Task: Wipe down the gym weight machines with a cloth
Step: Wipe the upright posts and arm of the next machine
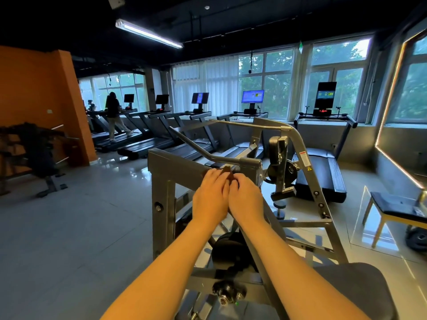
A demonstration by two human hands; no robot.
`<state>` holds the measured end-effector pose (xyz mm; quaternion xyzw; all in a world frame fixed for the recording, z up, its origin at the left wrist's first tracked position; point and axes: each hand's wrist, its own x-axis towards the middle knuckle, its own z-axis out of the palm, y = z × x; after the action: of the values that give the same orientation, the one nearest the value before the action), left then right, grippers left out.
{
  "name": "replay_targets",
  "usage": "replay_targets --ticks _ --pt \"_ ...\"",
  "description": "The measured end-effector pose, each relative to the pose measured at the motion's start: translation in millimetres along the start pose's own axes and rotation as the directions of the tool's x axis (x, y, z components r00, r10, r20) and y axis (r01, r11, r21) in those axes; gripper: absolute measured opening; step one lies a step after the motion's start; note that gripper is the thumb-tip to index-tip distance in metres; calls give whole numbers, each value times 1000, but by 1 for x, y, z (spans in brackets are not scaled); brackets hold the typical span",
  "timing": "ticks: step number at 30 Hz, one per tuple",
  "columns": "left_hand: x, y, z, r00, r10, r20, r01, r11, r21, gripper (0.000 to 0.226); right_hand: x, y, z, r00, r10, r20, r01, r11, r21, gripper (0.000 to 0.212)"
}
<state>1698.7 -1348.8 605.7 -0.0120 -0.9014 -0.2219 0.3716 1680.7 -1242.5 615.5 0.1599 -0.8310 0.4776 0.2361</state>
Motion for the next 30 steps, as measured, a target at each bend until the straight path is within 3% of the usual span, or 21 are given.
replay_targets --ticks 4,8,11,16,20,24,30 --pt "14 -13 -16 1000 18 -9 -17 997 69 38 0 0 -3 999 -32 33 32 999 -23 33" --pt "26 -31 -33 987 -146 -70 145 989 -9 36 1 -4 -3 997 -48 55 52 995 -80 34" --pt "20 -20 -18 992 -95 -86 91 995 -50 35 -2 -9 1 999 -22 30 25 992 -126 33" --pt "10 -14 -8 997 72 -24 -71 997 36 37 -9 -2 3 1000 6 4 -6 999 -48 34" --pt "23 -31 -23 998 -27 -62 26 999 -22 37 -12 1 1 1000 -1 21 3 997 -81 35" --pt "21 -26 -13 993 -71 -95 60 992 -112 36 -14 -3 1 999 10 32 -9 1000 -28 34" --pt "-10 10 4 1000 -9 21 14 976 -216 37 -19 1 -12 995 75 71 -86 981 174 33"
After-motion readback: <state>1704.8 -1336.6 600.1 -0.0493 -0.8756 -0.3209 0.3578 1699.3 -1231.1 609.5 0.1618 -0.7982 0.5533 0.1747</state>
